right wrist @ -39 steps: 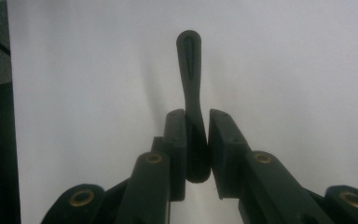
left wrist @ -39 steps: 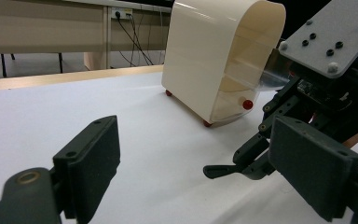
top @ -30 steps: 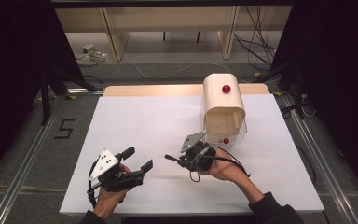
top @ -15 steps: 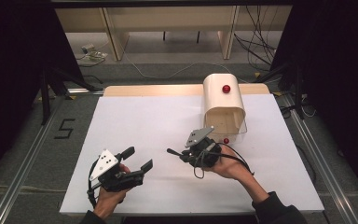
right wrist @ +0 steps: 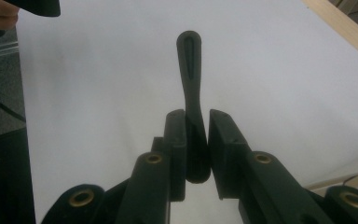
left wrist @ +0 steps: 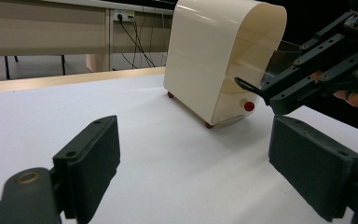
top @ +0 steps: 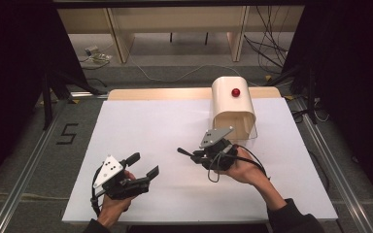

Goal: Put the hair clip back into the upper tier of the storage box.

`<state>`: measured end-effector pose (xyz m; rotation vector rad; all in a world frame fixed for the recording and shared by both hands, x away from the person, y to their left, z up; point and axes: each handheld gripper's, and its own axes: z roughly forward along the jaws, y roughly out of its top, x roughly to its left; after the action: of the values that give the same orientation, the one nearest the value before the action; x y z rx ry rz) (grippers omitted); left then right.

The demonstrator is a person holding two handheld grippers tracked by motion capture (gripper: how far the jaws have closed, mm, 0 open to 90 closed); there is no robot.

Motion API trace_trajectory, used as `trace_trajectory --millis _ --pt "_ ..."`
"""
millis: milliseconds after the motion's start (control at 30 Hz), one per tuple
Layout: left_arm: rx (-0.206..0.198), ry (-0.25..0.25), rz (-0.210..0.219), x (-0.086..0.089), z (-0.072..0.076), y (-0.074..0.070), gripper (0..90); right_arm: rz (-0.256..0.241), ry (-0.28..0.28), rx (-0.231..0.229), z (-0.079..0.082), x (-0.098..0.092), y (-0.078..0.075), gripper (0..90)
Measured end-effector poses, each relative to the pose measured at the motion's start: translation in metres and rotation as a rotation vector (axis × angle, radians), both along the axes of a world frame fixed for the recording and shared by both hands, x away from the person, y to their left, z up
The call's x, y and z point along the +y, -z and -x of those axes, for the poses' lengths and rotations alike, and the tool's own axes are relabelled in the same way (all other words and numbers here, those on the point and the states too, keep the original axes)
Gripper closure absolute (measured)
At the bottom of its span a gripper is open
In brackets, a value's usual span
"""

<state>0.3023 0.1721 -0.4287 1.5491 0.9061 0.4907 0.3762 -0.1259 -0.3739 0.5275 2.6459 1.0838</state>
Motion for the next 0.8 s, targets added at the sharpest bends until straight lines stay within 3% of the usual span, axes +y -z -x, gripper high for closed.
trace_trajectory --millis 400,800 --pt "-0.011 0.009 0.007 0.000 0.001 0.000 15.8 -0.032 0.024 -0.035 0.001 -0.014 -0.016 78.4" --pt "-0.018 0.001 -0.018 0.000 0.000 0.002 15.5 -0.058 0.057 -0.062 0.000 -0.026 -0.027 78.4"
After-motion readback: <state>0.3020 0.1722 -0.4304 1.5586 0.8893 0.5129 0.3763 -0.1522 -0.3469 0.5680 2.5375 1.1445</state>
